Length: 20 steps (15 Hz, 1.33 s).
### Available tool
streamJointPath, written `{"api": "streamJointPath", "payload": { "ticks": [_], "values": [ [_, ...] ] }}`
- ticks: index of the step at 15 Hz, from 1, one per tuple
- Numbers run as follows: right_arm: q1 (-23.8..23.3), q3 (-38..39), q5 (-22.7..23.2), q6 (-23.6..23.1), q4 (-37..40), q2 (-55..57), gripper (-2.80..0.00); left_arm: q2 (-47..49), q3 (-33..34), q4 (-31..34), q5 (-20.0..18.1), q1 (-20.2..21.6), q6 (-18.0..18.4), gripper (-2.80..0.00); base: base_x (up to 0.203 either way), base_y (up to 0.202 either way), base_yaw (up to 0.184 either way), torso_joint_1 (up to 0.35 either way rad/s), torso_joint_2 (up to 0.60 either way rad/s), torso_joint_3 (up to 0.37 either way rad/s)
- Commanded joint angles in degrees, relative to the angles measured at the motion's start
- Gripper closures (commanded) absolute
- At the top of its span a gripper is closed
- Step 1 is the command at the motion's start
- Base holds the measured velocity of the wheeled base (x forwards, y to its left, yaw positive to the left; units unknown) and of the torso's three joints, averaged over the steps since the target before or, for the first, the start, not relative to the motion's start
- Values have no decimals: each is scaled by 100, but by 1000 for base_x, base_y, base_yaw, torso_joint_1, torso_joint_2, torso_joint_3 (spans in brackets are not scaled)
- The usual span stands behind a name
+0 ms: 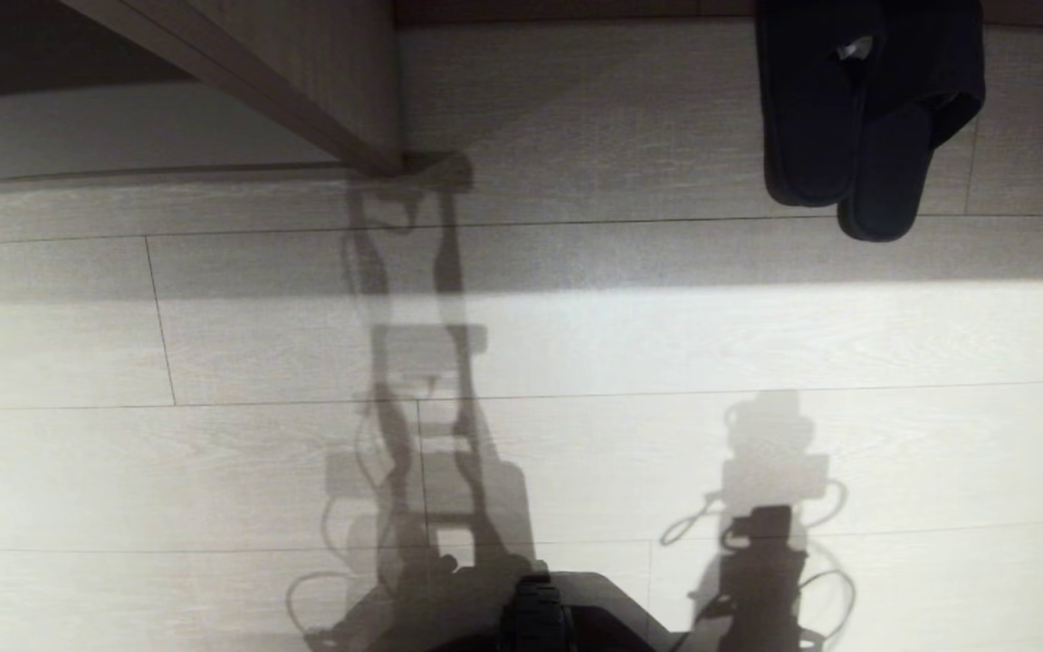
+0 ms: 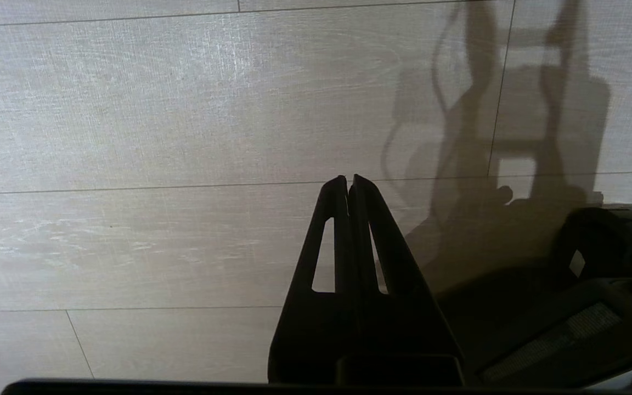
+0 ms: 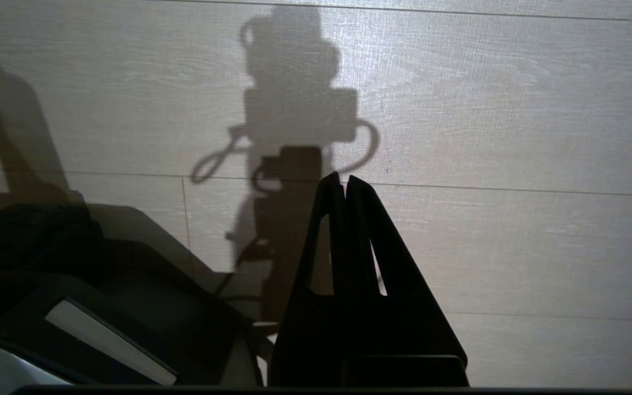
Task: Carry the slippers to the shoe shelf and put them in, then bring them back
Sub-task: Pick up the slippers on the floor
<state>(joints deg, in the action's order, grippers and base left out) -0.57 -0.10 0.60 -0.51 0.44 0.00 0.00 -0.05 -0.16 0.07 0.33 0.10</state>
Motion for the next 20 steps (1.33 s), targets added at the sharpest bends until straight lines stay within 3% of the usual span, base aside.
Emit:
{"api": "streamJointPath", "payload": {
  "ticks": [1, 14, 16, 20],
  "values": [
    [-4, 1, 2, -2, 0, -9, 0, 0, 5, -2, 1, 2, -1, 0, 0, 0, 0, 0, 0, 0],
    [-4, -49, 7, -65, 33, 2, 0, 0, 2, -2, 1, 2, -1, 0, 0, 0, 0, 0, 0, 0],
    [-1, -622, 70, -74, 163, 111, 0, 0, -3, -2, 1, 2, -1, 0, 0, 0, 0, 0, 0, 0],
    [81, -1966, 173, -69, 188, 1490, 0, 0, 0, -2, 1, 2, -1, 0, 0, 0, 0, 0, 0, 0]
  ]
}}
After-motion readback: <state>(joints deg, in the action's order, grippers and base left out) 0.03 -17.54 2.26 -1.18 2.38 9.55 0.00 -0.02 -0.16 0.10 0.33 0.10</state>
